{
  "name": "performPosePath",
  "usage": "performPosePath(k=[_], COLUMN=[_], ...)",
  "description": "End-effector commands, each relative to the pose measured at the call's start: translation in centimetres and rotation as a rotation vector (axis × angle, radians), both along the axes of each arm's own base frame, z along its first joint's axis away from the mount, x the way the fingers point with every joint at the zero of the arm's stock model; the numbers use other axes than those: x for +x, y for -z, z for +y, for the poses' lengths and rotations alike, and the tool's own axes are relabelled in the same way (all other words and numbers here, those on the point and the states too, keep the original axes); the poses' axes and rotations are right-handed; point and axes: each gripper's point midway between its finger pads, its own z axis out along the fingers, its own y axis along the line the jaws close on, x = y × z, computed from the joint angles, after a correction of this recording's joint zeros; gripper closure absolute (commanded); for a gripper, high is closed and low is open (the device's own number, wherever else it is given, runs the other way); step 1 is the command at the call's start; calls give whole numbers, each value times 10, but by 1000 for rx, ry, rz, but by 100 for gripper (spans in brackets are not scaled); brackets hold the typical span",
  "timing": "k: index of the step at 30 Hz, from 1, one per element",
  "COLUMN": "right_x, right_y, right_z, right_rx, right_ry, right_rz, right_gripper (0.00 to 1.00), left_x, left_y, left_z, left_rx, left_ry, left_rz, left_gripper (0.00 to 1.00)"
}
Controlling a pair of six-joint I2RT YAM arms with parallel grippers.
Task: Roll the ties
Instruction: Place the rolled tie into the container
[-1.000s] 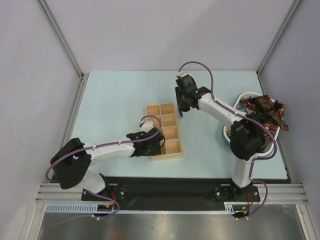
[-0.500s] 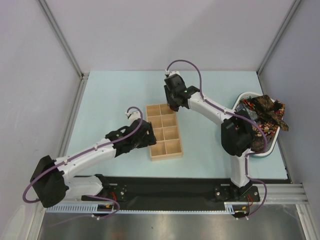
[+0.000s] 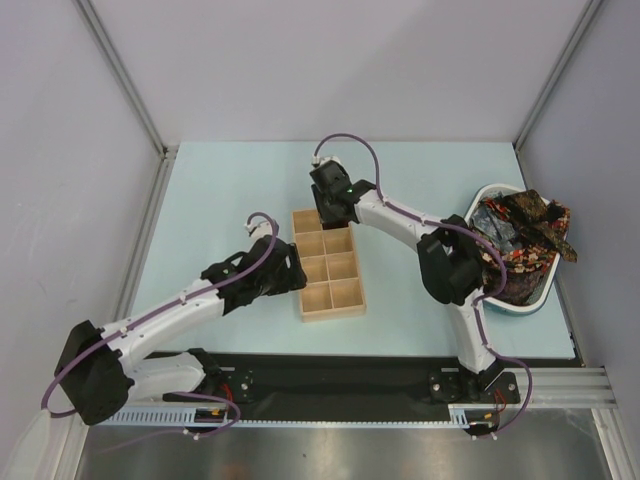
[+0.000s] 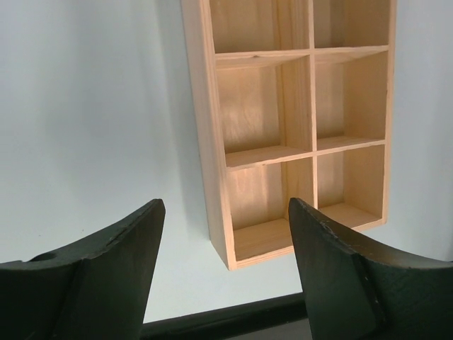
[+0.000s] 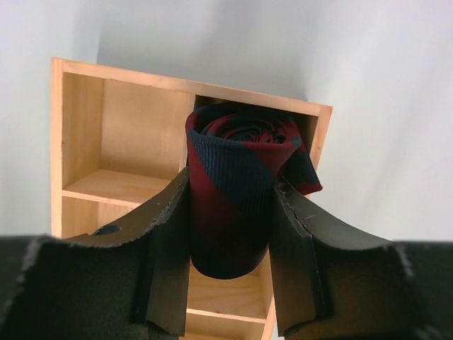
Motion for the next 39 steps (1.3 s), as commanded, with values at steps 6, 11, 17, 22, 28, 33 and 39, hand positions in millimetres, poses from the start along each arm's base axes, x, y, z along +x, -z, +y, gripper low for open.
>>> performPosePath(k=[6,11,17,22,28,33,39], right_x=[1,0,2,4,7,6,5], right_y=[17,40,47,21,1,-19,-52], right_z=[3,0,-14,-13,-11,-6,-4], right_rx=[82,102,92,102,105,111,127], right_ry=[74,76,100,84,78,61,59], right_rz=[58,109,100,47,11,-23,-75], right_gripper=[86,79,54,40,31,26,2], left_x=[2,2,3,3,2,4,7], left_y=[-4,-3,-5,-5,-6,-11,-17], left_z=[5,4,6,5,5,5,7], left_rx=[-8,-13,-7,-7,-6,5,10], left_ry=[11,17,15,22,27,31,28], left_rz=[-35,-33,-42,-39,-39,-47,-69], left_gripper=[24,24,24,24,23,23,22])
